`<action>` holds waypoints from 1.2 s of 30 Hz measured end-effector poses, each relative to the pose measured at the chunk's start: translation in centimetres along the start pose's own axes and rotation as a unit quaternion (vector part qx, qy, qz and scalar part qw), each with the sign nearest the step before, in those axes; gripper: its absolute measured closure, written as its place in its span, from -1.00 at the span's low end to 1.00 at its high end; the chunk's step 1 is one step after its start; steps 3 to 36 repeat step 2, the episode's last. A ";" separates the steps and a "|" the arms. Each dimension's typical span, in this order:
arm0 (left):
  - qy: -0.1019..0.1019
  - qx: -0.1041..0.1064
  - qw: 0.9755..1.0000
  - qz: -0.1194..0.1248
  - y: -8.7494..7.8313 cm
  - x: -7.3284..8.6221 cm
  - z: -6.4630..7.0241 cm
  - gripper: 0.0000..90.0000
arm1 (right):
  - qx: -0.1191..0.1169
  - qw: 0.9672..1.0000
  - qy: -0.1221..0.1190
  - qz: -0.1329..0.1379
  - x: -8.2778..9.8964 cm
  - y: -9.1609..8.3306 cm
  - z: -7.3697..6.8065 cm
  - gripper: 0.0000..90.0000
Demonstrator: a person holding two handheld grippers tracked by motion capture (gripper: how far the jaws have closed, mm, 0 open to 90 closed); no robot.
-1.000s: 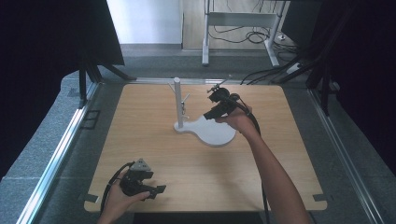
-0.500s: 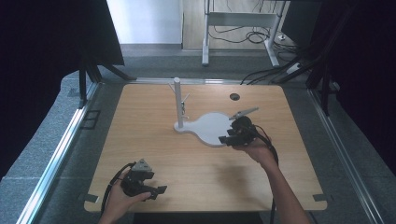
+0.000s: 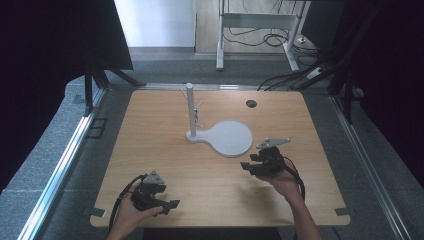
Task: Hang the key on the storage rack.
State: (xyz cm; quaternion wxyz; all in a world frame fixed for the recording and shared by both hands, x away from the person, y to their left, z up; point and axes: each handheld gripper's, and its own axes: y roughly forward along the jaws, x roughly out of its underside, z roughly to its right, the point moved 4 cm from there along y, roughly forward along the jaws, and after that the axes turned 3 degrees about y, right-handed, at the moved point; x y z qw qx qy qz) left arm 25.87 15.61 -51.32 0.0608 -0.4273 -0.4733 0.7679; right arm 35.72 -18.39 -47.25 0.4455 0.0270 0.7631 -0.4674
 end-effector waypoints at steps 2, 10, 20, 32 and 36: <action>0.000 0.000 1.000 0.000 0.0 0.0 -0.1 -0.49 | 0.005 1.000 0.002 0.008 1.0 -0.2 0.0 0.03; 0.000 0.000 1.000 0.000 0.0 0.0 -0.1 -0.49 | 0.005 1.000 0.002 0.008 1.0 -0.2 0.0 0.03; 0.000 0.000 1.000 0.000 0.0 0.0 -0.1 -0.49 | 0.005 1.000 0.002 0.008 1.0 -0.2 0.0 0.03; 0.000 0.000 1.000 0.000 0.0 0.0 -0.1 -0.49 | 0.005 1.000 0.002 0.008 1.0 -0.2 0.0 0.03; 0.000 0.000 1.000 0.000 0.0 0.0 -0.1 -0.49 | 0.005 1.000 0.002 0.008 1.0 -0.2 0.0 0.03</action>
